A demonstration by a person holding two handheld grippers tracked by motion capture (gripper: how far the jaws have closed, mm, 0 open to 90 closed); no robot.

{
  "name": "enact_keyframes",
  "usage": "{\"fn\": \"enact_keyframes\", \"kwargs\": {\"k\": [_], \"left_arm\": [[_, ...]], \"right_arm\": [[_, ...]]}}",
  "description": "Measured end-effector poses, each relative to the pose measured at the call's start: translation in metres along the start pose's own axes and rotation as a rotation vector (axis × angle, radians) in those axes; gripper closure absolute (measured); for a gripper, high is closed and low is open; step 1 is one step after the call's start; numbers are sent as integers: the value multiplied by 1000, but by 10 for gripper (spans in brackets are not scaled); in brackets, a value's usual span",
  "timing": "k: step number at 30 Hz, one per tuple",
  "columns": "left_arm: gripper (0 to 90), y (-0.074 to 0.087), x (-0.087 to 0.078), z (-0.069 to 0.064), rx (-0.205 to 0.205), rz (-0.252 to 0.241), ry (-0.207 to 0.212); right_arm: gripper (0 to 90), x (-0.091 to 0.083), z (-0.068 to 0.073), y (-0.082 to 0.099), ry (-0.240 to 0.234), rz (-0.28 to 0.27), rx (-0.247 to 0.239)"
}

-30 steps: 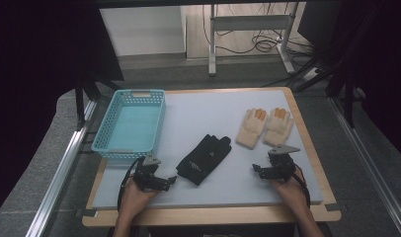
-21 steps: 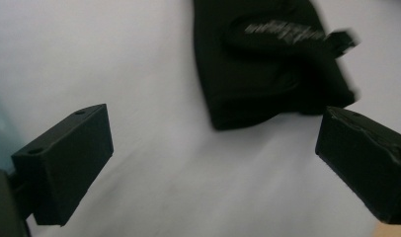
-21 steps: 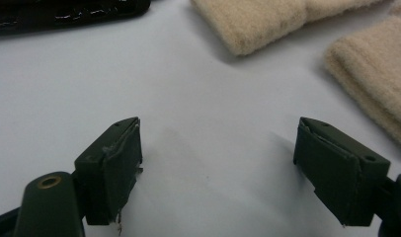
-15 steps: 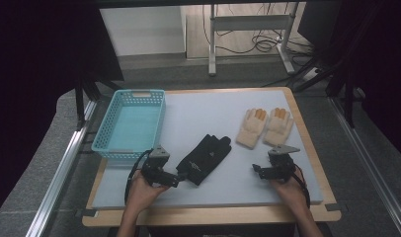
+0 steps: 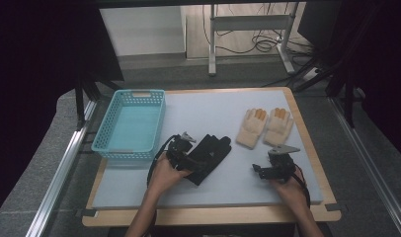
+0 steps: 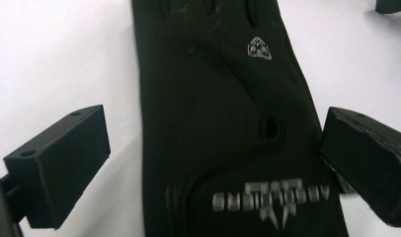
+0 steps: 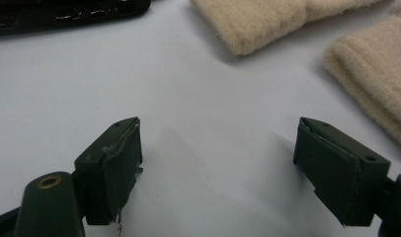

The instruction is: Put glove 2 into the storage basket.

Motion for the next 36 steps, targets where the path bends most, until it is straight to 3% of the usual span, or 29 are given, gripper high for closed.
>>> {"fn": "enact_keyframes", "kwargs": {"k": [9,13,18,23,24,31,36], "left_arm": [[0,-10,26,-6,15,102,16],[0,-5,32,-11,57,147,-24],[0,1,34,-13,76,184,-58],[0,5,33,-16,64,176,-65],[0,7,33,-18,90,191,-77],[4,9,32,-24,82,202,-83],[185,6,24,-18,50,196,-104]], "right_arm": [[183,0,0,0,0,-1,-2],[183,0,0,0,0,-1,-2],[183,0,0,0,2,-2,-3],[183,0,0,0,2,0,-4],[183,0,0,0,2,0,-4],[183,0,0,0,3,0,-5],[183,0,0,0,3,1,-4]]}}
Point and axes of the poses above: each handheld gripper's, and its own axes: x roughly forward along the jaws, y roughly out of its underside, z roughly to its left, the point moved 9 cm from there along x, roughly forward along the jaws, and after that the axes turned 6 degrees about x, right-handed, at the moved point
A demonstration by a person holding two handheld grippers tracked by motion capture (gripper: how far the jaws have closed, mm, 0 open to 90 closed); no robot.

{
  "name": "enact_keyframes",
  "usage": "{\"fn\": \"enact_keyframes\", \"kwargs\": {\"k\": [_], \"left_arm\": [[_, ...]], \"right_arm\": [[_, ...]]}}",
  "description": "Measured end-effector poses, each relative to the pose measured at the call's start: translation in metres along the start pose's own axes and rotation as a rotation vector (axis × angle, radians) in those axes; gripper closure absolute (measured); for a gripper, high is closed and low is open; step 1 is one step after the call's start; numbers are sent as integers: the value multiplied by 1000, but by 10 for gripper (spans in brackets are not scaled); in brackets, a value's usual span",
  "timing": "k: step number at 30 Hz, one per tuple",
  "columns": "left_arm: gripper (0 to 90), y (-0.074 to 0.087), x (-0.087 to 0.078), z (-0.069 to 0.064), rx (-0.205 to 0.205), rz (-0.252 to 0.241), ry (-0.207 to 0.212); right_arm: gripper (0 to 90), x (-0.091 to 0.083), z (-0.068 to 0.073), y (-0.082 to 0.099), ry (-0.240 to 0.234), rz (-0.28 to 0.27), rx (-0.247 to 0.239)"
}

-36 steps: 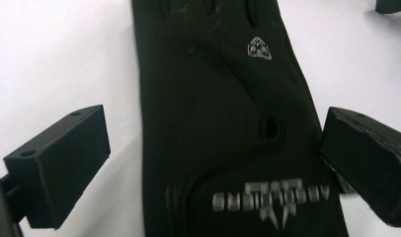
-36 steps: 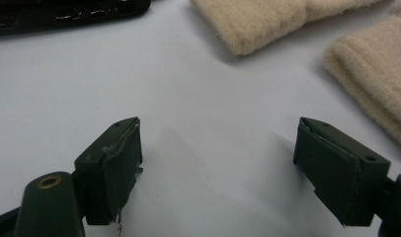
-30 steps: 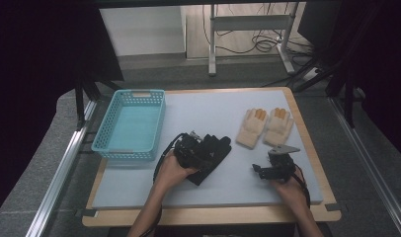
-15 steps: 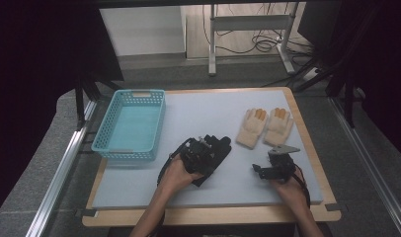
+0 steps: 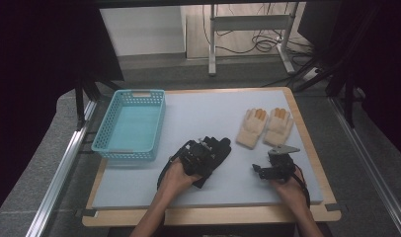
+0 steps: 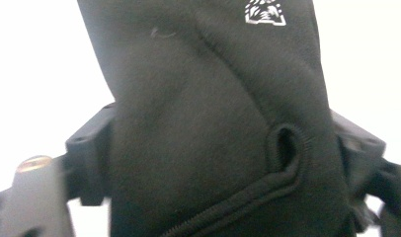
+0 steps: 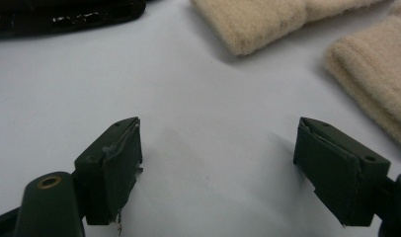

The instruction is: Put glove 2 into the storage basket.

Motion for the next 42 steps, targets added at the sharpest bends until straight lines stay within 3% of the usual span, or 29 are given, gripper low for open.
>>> {"fn": "enact_keyframes", "kwargs": {"k": [5,10,15,21,31,42], "left_arm": [[515,1,-6,14,-29,-23,-14],[627,0,-9,17,-30,-45,-22],[635,-7,-20,25,-41,-73,-26],[624,-18,-46,39,-70,-103,-38],[620,-25,-91,82,-141,-125,-111],[614,-8,-138,137,-233,-125,-212]], "right_arm": [[183,0,0,0,1,-1,1],[183,0,0,0,0,-1,1],[183,0,0,0,0,-2,1],[183,0,0,0,0,-2,2],[183,0,0,0,1,-2,1],[183,0,0,0,1,-3,-1]]}}
Point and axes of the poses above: each handheld gripper's, and its own axes: x roughly forward along the jaws, y roughly out of its underside, z roughly to its left, the point moved 9 cm from there along x, roughly forward along the jaws, and after that the axes turned 6 degrees about x, right-handed, at the moved point
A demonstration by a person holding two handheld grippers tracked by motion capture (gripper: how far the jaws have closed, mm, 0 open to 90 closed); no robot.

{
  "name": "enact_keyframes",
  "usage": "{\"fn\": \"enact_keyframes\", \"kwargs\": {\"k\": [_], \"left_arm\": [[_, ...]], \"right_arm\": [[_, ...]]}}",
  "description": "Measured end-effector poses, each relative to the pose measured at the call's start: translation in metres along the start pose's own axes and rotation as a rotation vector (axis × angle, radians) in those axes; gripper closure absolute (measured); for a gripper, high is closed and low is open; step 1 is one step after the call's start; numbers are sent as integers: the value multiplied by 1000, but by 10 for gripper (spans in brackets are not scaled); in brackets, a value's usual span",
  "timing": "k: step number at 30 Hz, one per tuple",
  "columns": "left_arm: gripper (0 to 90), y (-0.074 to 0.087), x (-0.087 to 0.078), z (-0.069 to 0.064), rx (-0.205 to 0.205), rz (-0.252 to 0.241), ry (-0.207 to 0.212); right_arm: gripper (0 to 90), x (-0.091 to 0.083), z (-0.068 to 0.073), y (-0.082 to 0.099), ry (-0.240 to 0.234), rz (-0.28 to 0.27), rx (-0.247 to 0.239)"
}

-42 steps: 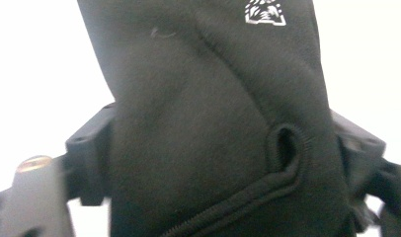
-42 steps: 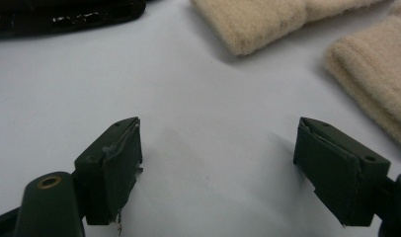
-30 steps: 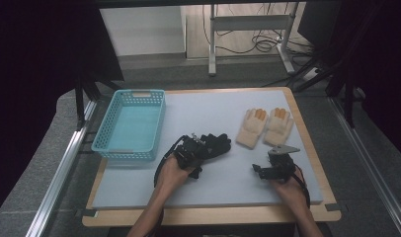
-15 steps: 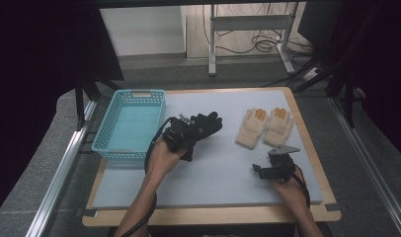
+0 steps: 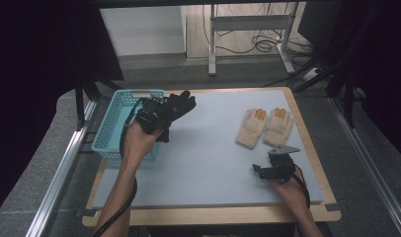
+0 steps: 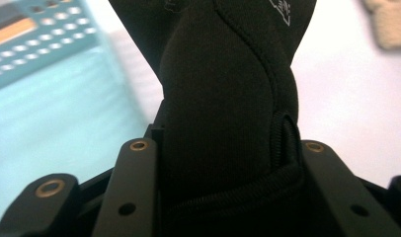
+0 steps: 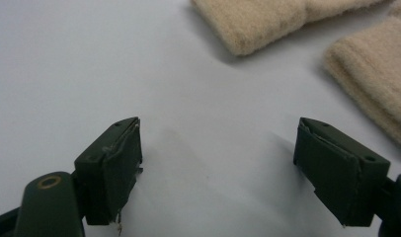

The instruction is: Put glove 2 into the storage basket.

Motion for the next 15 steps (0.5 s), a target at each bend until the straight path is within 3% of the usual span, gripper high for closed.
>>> {"fn": "enact_keyframes", "kwargs": {"k": [8,15], "left_arm": [[609,15,-7,48,-82,33,-60],[607,42,6,94,-173,103,-112]], "right_arm": [[180,0,0,0,2,0,0],[180,0,0,0,2,0,0]]}}
Point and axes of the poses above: each handheld gripper's, and its own axes: x roughly forward along the jaws, y roughly out of its underside, z roughly to its left, the point moved 9 cm from there along x, roughly forward along the jaws, and after that the axes turned 6 degrees about x, right-handed, at the moved point
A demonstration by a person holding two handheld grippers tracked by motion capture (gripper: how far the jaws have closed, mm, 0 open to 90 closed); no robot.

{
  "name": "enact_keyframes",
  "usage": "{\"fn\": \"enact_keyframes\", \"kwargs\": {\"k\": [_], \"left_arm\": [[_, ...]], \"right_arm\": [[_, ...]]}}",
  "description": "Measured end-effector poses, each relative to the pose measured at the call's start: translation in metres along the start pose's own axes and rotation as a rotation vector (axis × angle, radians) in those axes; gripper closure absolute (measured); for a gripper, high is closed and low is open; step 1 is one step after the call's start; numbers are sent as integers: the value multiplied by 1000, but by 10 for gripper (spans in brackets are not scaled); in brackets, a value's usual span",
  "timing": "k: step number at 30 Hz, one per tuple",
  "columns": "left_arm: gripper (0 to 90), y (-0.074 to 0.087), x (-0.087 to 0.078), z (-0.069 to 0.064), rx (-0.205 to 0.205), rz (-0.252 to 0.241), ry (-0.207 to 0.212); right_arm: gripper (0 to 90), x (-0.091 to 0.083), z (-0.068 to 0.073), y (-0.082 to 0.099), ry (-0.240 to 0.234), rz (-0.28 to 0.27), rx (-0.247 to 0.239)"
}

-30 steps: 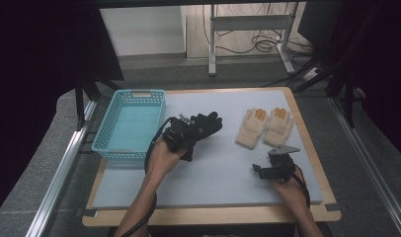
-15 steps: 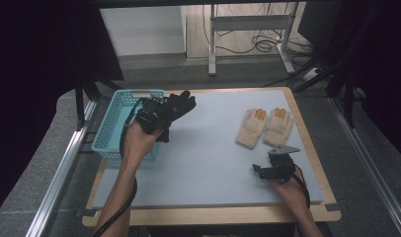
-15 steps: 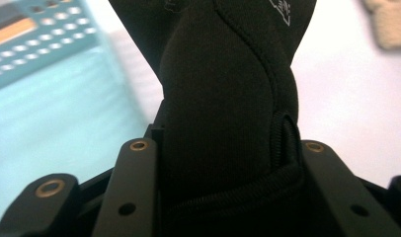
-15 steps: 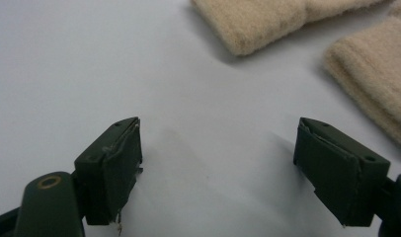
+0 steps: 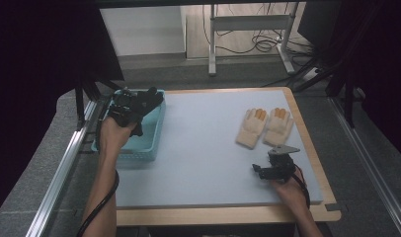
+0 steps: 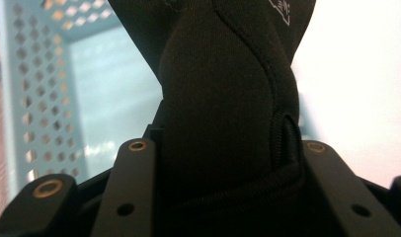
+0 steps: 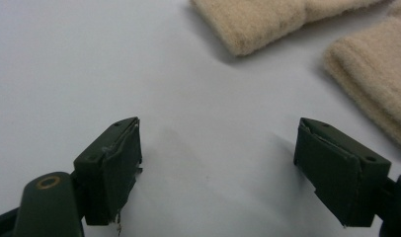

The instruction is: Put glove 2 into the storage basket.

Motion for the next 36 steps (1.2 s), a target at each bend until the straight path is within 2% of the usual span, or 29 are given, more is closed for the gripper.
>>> {"fn": "enact_keyframes", "kwargs": {"k": [7,14,19,24,26,29,32,34,36], "left_arm": [[602,18,30,38,-81,76,-41],[596,29,54,61,-141,140,-60],[590,34,71,70,-148,203,-91],[576,37,86,77,-136,256,-137],[558,38,90,80,-118,272,-159],[443,41,94,79,-83,284,-167],[234,39,93,72,-65,276,-122],[138,38,89,69,-68,271,-94],[75,34,81,67,-69,239,-74]], "right_arm": [[180,0,0,0,-1,-1,1],[180,0,0,0,-1,0,1],[180,0,0,0,-1,0,1],[180,0,0,0,-2,0,1],[180,0,0,0,-2,-1,2],[180,0,0,0,-2,-1,2],[180,0,0,0,-2,0,2],[180,0,0,0,-2,0,3],[180,0,0,0,-1,-1,2]]}}
Point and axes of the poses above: each handheld gripper's, and its own axes: x roughly forward along the jaws, y roughly out of its underside, z roughly to its left, the point moved 9 cm from there along x, roughly forward along the jaws, and after that the axes turned 6 degrees about x, right-handed, at the moved point
